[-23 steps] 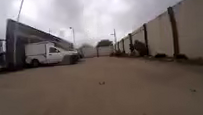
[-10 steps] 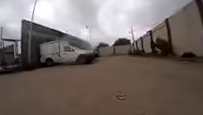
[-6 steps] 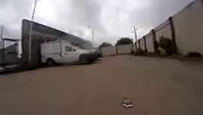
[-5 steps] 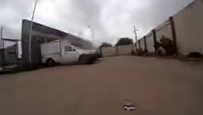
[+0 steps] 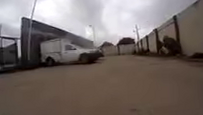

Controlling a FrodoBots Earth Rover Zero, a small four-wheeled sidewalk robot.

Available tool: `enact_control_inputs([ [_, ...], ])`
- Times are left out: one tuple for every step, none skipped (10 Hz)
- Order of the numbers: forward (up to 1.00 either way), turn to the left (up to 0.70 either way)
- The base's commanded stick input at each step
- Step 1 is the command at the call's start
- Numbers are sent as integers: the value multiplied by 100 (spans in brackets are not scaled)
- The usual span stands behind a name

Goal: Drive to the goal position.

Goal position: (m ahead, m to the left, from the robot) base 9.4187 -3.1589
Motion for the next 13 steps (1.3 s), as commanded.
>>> enact_control_inputs([
  [50, 0],
  [50, 0],
  [50, 0],
  [50, 0],
  [50, 0],
  [50, 0],
  [50, 0],
  [50, 0],
  [50, 0],
  [50, 0],
  [50, 0],
  [50, 0],
  [50, 0],
])
